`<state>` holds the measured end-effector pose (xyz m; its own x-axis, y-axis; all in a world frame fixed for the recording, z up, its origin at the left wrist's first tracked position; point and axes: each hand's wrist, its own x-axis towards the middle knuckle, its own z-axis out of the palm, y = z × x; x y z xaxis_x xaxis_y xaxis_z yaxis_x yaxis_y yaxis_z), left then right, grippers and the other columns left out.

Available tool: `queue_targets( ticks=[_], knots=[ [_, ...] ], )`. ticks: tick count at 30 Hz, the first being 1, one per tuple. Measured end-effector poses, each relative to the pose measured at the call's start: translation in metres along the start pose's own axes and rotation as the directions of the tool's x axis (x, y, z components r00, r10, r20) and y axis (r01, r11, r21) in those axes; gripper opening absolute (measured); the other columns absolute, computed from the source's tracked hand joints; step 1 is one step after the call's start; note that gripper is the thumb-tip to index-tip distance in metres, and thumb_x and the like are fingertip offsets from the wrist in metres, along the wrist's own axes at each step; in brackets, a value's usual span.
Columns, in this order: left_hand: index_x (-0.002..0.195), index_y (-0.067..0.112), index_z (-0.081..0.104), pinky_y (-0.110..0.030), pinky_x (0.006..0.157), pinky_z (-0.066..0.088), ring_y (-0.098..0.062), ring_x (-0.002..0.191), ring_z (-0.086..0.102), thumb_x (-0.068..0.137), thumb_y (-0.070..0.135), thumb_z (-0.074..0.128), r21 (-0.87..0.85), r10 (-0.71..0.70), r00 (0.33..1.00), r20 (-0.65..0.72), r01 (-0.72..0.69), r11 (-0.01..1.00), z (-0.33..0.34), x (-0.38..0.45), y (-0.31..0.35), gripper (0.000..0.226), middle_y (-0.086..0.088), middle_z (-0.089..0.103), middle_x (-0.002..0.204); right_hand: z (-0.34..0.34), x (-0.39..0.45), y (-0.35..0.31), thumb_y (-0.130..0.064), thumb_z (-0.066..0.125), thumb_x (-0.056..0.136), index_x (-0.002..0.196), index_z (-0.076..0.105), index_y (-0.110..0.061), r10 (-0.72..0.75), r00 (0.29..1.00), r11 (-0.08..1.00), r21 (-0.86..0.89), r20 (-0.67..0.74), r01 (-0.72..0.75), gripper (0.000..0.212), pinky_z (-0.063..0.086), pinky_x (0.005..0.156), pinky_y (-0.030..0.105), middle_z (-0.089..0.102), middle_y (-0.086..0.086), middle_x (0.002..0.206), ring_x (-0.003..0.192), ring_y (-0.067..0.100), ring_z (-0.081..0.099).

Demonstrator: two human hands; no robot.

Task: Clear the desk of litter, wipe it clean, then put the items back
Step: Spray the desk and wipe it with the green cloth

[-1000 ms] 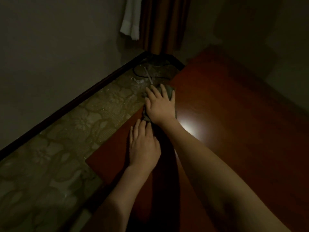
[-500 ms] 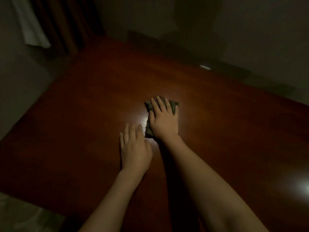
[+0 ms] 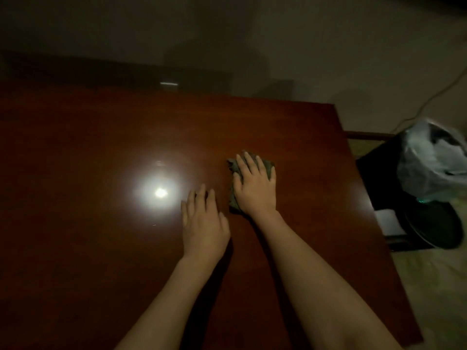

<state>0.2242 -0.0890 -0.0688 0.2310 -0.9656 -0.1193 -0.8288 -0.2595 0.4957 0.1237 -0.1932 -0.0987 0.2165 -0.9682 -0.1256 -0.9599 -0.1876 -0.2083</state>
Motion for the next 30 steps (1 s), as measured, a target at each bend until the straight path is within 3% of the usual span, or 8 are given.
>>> queue_targets(
  ticks=[8,12,16,23,30],
  knots=[
    [0.151,0.014,0.016,-0.04,0.12,0.0,-0.022,0.147,0.0,0.098,0.028,0.035,0.08,0.207,0.95,0.236,-0.231,0.97,0.079,-0.018,0.133,0.058,-0.005,0.009,0.159,-0.04,-0.03,0.211,-0.041,0.026,0.102,0.15,0.022,-0.031,0.247,0.966,0.969,0.029,-0.076,-0.246,0.05,0.005,0.117,0.051,0.017,-0.009,0.159,0.147,0.015,0.01],
    [0.152,0.015,0.01,-0.043,0.118,-0.004,-0.023,0.147,-0.005,0.098,0.031,0.034,0.178,0.211,0.924,0.319,-0.277,0.944,0.091,-0.035,0.147,0.061,-0.004,0.002,0.16,-0.043,-0.054,0.243,-0.041,0.025,0.102,0.151,0.02,-0.03,0.294,0.953,0.954,0.072,-0.065,-0.29,0.051,0.009,0.118,0.051,0.015,-0.009,0.159,0.147,0.016,0.009],
    [0.152,0.016,0.011,-0.043,0.12,-0.001,-0.022,0.147,-0.005,0.1,0.031,0.033,0.171,0.215,0.907,0.363,-0.292,0.941,0.083,-0.036,0.146,0.058,-0.003,0.003,0.16,-0.04,-0.084,0.244,-0.042,0.023,0.102,0.152,0.017,-0.029,0.403,0.913,0.913,0.095,-0.07,-0.396,0.052,0.012,0.118,0.05,0.013,-0.007,0.16,0.147,0.019,0.011],
    [0.151,0.016,0.013,-0.04,0.12,-0.001,-0.021,0.147,-0.002,0.1,0.031,0.032,0.115,0.167,0.936,0.308,-0.211,0.971,0.04,-0.038,0.077,0.057,-0.002,0.006,0.159,-0.024,-0.111,0.169,-0.042,0.021,0.102,0.153,0.01,-0.029,0.564,0.824,0.825,0.027,-0.056,-0.564,0.054,0.001,0.116,0.054,0.003,-0.007,0.161,0.148,0.021,0.002],
    [0.149,0.011,0.022,-0.04,0.118,-0.001,-0.024,0.147,0.002,0.098,0.024,0.037,0.035,0.045,0.992,0.115,-0.05,0.998,-0.046,-0.052,-0.084,0.055,-0.007,0.014,0.158,0.015,-0.077,-0.042,-0.042,0.023,0.102,0.153,0.011,-0.028,0.339,0.941,0.941,-0.002,-0.014,-0.339,0.054,0.001,0.116,0.057,0.003,-0.007,0.161,0.148,0.022,0.0]
  ],
)
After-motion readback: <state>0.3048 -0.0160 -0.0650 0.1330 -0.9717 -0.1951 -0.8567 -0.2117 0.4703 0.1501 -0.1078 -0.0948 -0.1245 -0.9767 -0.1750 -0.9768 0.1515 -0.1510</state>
